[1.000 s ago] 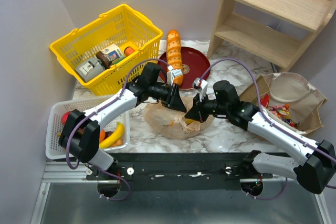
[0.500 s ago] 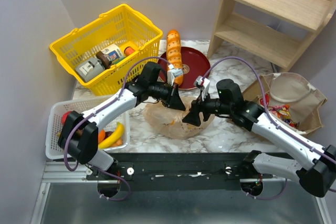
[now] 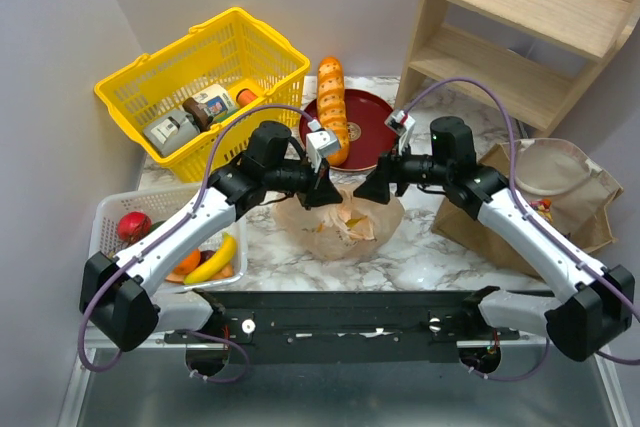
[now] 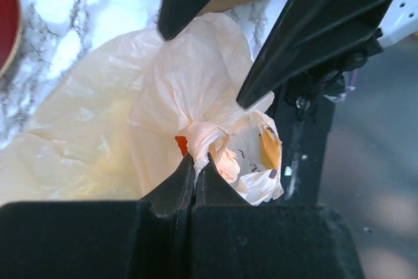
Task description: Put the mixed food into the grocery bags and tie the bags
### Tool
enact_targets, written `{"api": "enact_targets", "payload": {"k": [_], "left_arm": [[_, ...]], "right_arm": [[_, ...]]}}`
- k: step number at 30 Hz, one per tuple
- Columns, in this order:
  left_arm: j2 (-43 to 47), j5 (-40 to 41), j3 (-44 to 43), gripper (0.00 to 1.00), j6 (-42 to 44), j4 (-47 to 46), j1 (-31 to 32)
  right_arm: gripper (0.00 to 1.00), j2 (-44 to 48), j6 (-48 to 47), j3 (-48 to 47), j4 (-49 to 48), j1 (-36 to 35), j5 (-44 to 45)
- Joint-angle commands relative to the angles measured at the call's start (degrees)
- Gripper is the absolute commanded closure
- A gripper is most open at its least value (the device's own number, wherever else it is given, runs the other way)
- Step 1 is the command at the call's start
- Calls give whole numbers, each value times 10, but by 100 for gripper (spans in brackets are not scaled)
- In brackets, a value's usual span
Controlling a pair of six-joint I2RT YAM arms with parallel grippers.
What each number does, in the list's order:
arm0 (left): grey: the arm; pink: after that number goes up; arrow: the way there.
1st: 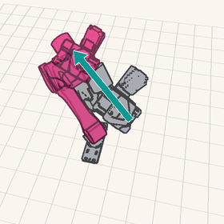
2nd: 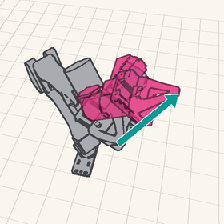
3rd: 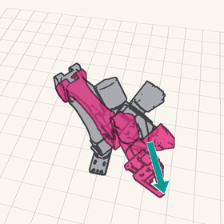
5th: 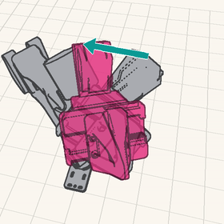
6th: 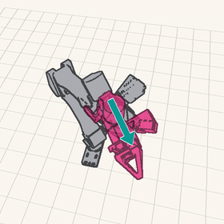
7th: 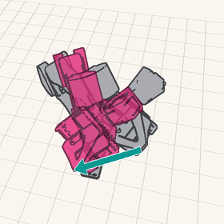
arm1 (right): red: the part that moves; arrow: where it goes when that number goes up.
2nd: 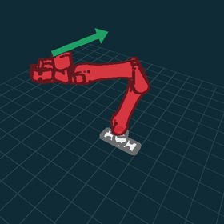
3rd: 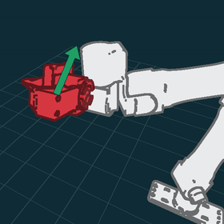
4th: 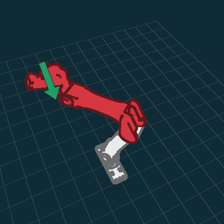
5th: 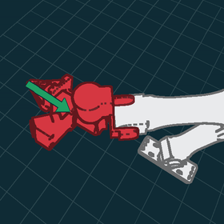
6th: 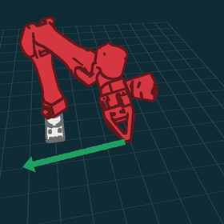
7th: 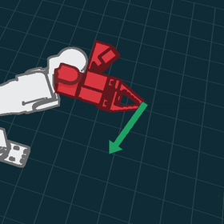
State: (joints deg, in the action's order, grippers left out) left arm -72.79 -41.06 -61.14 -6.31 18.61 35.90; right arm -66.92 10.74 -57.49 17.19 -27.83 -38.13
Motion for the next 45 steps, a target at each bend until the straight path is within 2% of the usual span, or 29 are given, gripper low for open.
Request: {"api": "enact_targets", "payload": {"k": [1, 6, 9, 16, 21, 26, 34, 37, 38, 41, 43, 45], "left_arm": [[30, 64, 6, 100, 84, 6, 22], [40, 94, 6, 100, 104, -3, 29], [42, 117, 6, 100, 120, -2, 32], [48, 121, 16, 100, 124, -23, 37], [49, 117, 18, 100, 128, -23, 41], [51, 116, 22, 100, 126, -27, 44], [44, 114, 22, 100, 124, -38, 45], [43, 114, 21, 100, 121, -42, 46], [43, 114, 22, 100, 120, -45, 46], [45, 112, 23, 100, 115, -49, 46], [47, 113, 25, 100, 107, -53, 46], [47, 112, 30, 100, 99, -62, 45]], "right_arm": [[20, -33, -65, -30, -76, 7, -133], [18, -59, -126, -33, -88, 7, -217], [18, -58, -147, -24, -81, -1, -229], [26, -72, -195, -13, -44, -55, -78], [39, -66, -200, 16, -86, -66, 22], [45, -64, -222, 23, -90, -90, 72], [49, -70, -217, 41, -138, -129, 116], [57, -68, -216, 58, -167, -138, 147], [67, -67, -209, 72, -186, -141, 154], [89, -66, -203, 92, -232, -153, 184], [97, -61, -194, 121, -283, -160, 220], [99, -57, -169, 153, -346, -165, 237]]}}
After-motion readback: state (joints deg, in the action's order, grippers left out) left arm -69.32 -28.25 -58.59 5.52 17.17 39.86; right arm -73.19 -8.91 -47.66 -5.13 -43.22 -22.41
